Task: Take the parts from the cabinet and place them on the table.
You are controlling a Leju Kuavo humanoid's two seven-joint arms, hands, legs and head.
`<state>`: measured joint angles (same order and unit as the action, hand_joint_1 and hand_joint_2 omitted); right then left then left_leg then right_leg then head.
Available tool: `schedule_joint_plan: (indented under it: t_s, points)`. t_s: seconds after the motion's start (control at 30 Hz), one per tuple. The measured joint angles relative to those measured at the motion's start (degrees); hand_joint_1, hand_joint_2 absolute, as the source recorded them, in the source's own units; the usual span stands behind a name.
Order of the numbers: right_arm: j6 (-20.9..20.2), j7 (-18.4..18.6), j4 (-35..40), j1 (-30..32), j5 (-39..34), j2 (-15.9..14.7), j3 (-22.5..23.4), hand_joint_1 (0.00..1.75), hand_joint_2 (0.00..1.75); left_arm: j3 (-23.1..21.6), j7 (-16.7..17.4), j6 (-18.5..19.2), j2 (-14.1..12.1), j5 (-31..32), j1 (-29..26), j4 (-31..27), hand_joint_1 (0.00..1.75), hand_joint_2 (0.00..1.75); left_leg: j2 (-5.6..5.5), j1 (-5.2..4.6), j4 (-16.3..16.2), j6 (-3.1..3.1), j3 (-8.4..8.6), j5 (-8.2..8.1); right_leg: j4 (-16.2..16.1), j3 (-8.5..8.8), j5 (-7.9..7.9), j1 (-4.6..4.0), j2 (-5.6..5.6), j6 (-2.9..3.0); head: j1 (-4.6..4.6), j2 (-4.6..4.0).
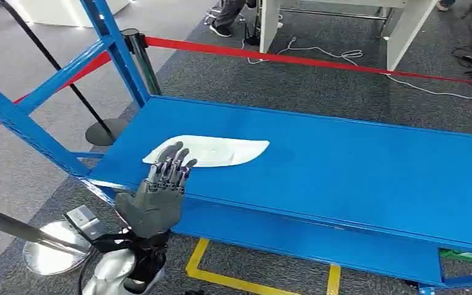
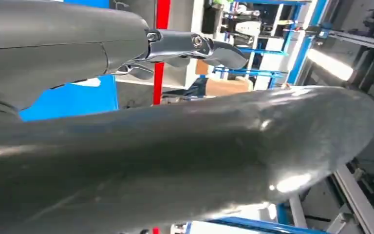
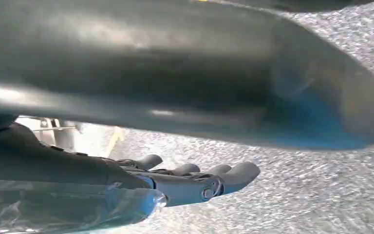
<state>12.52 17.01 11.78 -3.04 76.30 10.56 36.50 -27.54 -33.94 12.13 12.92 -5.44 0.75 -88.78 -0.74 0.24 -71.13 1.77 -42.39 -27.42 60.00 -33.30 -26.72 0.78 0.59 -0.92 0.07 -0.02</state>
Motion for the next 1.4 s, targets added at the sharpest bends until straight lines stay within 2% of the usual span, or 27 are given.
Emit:
schedule_joint_plan:
  t_s: [0.07,0.1,0.2,0.27,0.3,0.37,0.4,0.43,0.47,0.57,0.6,0.63,0.73,0.77,0.8,0.87,0.9,0.93,0.97,1.0,1.07,1.1,1.13,1.23,1.27,1.33,1.4]
  points:
    - [-1.9,1.5,0.0,-0.1,-1.0,0.0,0.3,0.0,0.0,-0.1,0.2,0.0,0.0,0.0,0.1,0.0,0.0,0.0,0.11,0.01,9.5,-0.34,5.38,3.9,0.0,0.31,-0.22,0.06,0.15,-0.36,-0.04,0.0]
    - [-3.0,2.3,0.0,-0.1,-1.5,0.0,0.7,0.0,0.0,-0.1,0.3,0.1,0.0,0.0,0.3,0.0,0.0,0.0,0.12,-0.12,12.1,-0.42,6.85,3.15,0.3,0.12,-0.55,-0.47,0.21,-0.86,-0.18,0.0]
    - [-4.5,5.7,0.0,-0.2,-2.5,-0.1,1.8,0.0,0.0,-0.4,0.7,0.3,0.1,-0.4,0.5,0.0,0.0,0.0,-0.09,-0.26,12.3,-1.44,6.65,2.93,-0.6,0.28,-0.34,-0.27,0.12,-1.69,0.11,0.0]
    - [-5.4,9.6,0.0,-0.3,-3.3,-0.1,2.6,0.0,0.0,-0.5,1.1,0.5,0.2,-0.5,0.6,0.0,0.0,0.0,-0.03,0.19,12.8,-2.14,7.03,3.16,-0.1,0.33,-1.0,-0.23,0.08,-2.35,0.2,0.0]
    - [-5.7,10.8,0.0,-0.3,-3.4,-0.1,3.2,0.0,0.0,-0.6,1.1,0.7,0.3,-0.6,0.6,0.0,0.0,0.0,0.0,0.19,12.8,-2.48,7.09,3.08,2.3,-0.69,-2.69,-0.29,-0.07,-2.5,0.48,0.0]
    - [-6.1,11.4,0.0,-0.3,-3.6,-0.1,3.7,0.0,0.0,-0.6,1.3,0.8,0.3,-0.6,0.6,0.1,0.0,0.0,0.08,0.09,12.8,-2.75,7.06,3.0,11.3,-5.06,-7.02,-0.28,-0.08,-2.7,0.61,0.0]
    - [-6.5,12.0,0.0,-0.3,-3.9,-0.1,4.0,0.0,0.0,-0.6,1.3,0.9,0.2,-0.6,0.6,0.1,0.0,0.0,0.1,0.04,12.8,-2.82,7.07,2.96,15.2,-7.0,-8.32,-0.29,-0.08,-2.8,0.68,0.0]
    - [-7.1,12.9,0.0,-0.3,-4.2,-0.1,4.5,0.0,0.0,-0.6,1.4,0.9,0.2,-0.6,0.6,0.2,0.0,0.0,0.1,0.02,12.8,-2.85,7.1,2.94,17.1,-8.09,-8.38,-0.28,-0.08,-2.79,0.66,0.0]
    - [-7.9,13.8,0.0,-0.3,-4.5,-0.1,5.0,0.0,0.0,-0.6,1.4,0.9,0.2,-0.7,0.6,0.2,0.0,0.0,0.07,0.02,12.8,-2.86,7.15,2.93,16.0,-7.77,-6.99,-0.28,-0.09,-2.74,0.68,0.0]
    - [-9.1,15.6,0.0,-0.4,-4.9,-0.1,6.0,0.0,0.0,-0.6,1.4,0.9,0.3,-0.8,0.6,0.2,0.0,0.0,-0.09,0.04,12.8,-2.61,7.48,2.8,2.4,-1.32,0.26,-0.2,-0.16,-2.5,0.7,0.0]
    - [-9.2,15.9,0.0,-0.4,-5.0,-0.1,6.3,0.0,0.0,-0.6,1.4,0.9,0.3,-0.9,0.6,0.2,0.0,0.0,-0.11,-0.37,12.6,-2.18,7.41,2.73,-0.1,-0.17,-0.18,-0.3,-0.11,-2.42,0.72,0.0]
    - [-9.2,16.1,0.0,-0.5,-5.1,-0.1,6.4,0.0,0.0,-0.5,1.4,0.9,0.2,-0.9,0.6,0.2,0.0,0.0,-0.11,-0.44,12.5,-1.89,7.27,2.81,-0.2,-0.09,0.19,-0.25,0.08,-1.85,0.61,0.0]
    - [-9.4,16.5,0.0,-0.3,-5.1,-0.1,7.1,0.0,0.0,-0.6,1.4,0.9,0.2,-0.9,0.6,0.2,0.0,0.0,-0.09,-0.21,13.0,-0.98,7.4,3.29,-0.2,-0.31,0.46,-0.6,0.21,-0.99,0.61,0.0]
    - [-9.8,16.6,0.0,-0.2,-5.2,-0.1,7.3,0.0,0.0,-0.5,1.4,0.9,0.2,-0.9,0.6,0.2,0.0,0.0,-0.02,-0.11,12.7,-0.67,7.19,2.86,-0.6,-0.17,0.79,-0.16,0.1,-0.44,0.68,0.0]
    - [-10.4,16.7,0.0,-0.3,-5.2,-0.1,7.4,0.0,0.0,-0.5,1.4,0.9,0.2,-0.9,0.6,0.2,0.0,0.0,0.04,-0.16,11.3,-0.33,6.6,1.67,-0.6,-0.17,0.85,-0.2,0.07,-0.31,0.48,0.0]
    - [-10.6,16.4,0.0,-0.3,-4.9,-0.1,7.6,0.0,0.0,-0.5,1.4,0.7,0.1,-1.0,0.6,0.2,0.0,0.0,0.06,-0.07,2.8,0.16,2.64,-2.87,-0.6,-0.23,0.83,-0.2,-0.07,0.09,0.4,0.0]
    - [-10.7,16.2,0.0,-0.3,-4.9,-0.1,7.6,0.0,0.0,-0.5,1.4,0.7,0.1,-1.0,0.6,0.2,0.0,0.0,0.06,-0.08,-1.4,0.25,0.6,-4.51,-0.6,-0.24,0.81,-0.22,-0.14,0.14,0.42,0.0]
    - [-11.2,16.0,0.0,-0.2,-4.9,-0.2,7.7,0.0,0.0,-0.4,1.4,0.7,0.0,-1.0,0.5,0.2,0.0,0.0,0.06,-0.08,-4.2,0.29,-0.8,-5.06,-0.6,-0.24,0.8,-0.23,-0.16,0.15,0.42,0.0]
    - [-11.4,15.8,0.0,-0.1,-4.9,-0.2,7.7,0.0,0.0,-0.4,1.4,0.7,0.0,-1.0,0.5,0.2,0.0,0.0,0.06,-0.08,-3.9,0.24,-0.66,-4.13,-0.6,-0.2,0.8,-0.23,-0.15,0.15,0.42,0.0]
    - [-11.5,15.8,0.0,0.0,-5.0,-0.3,7.7,0.0,0.0,-0.3,1.3,0.6,0.0,-1.0,0.5,0.2,0.0,0.0,0.06,-0.08,-1.6,0.09,0.46,-2.24,-0.6,-0.17,0.8,-0.22,-0.12,0.14,0.39,0.0]
    - [-11.7,15.8,0.0,0.0,-5.0,-0.3,7.7,0.0,0.0,-0.3,1.3,0.6,0.0,-0.9,0.5,0.2,0.0,0.0,0.09,-0.08,7.5,-0.31,5.34,2.35,-0.6,-0.01,0.76,-0.18,-0.01,0.04,0.39,0.0]
    - [-12.1,15.8,0.0,0.0,-5.2,-0.3,7.7,0.0,1.75,-0.3,1.2,0.6,0.0,-0.9,0.5,0.2,0.0,0.0,0.21,-0.11,11.5,-0.49,7.58,2.97,-0.6,-0.03,0.66,-0.37,0.05,-0.29,0.39,0.0]
    - [-12.6,15.8,0.0,0.0,-5.2,-0.3,7.8,0.0,1.75,-0.3,1.1,0.6,0.1,-0.9,0.5,0.2,0.0,0.0,0.06,-0.11,13.2,-0.81,8.11,2.26,-0.2,-0.29,0.45,-0.71,0.16,-0.68,0.35,0.0]
    - [-14.1,15.7,0.0,0.0,-5.6,-0.3,8.5,0.0,1.75,-0.1,0.7,0.6,0.1,-0.8,0.4,0.2,0.0,0.0,-0.09,-0.32,13.0,-1.68,7.92,2.38,-1.1,-0.01,0.77,-0.52,0.03,-1.57,0.57,0.0]
    - [-14.2,15.6,0.0,0.0,-5.7,-0.3,8.7,0.0,1.75,0.0,0.7,0.7,0.2,-0.8,0.4,0.2,0.0,0.0,-0.06,0.14,13.4,-2.16,8.12,2.7,-0.9,-0.31,0.51,-0.49,0.07,-1.92,0.44,0.0]
    - [-14.3,15.5,0.0,0.1,-5.6,-0.3,9.0,0.0,1.75,0.0,0.6,0.7,0.2,-0.7,0.3,0.2,0.0,0.0,0.0,0.15,13.4,-2.63,8.26,2.62,3.7,-2.19,-2.59,-0.53,-0.07,-2.32,1.01,0.0]
    - [-14.2,13.9,0.0,0.2,-4.6,-0.4,9.1,0.0,1.75,0.2,0.5,0.7,0.2,-0.7,0.3,0.2,0.0,0.0,0.06,0.06,13.4,-2.78,8.23,2.55,12.0,-6.1,-6.44,-0.52,-0.07,-2.5,0.98,0.0]
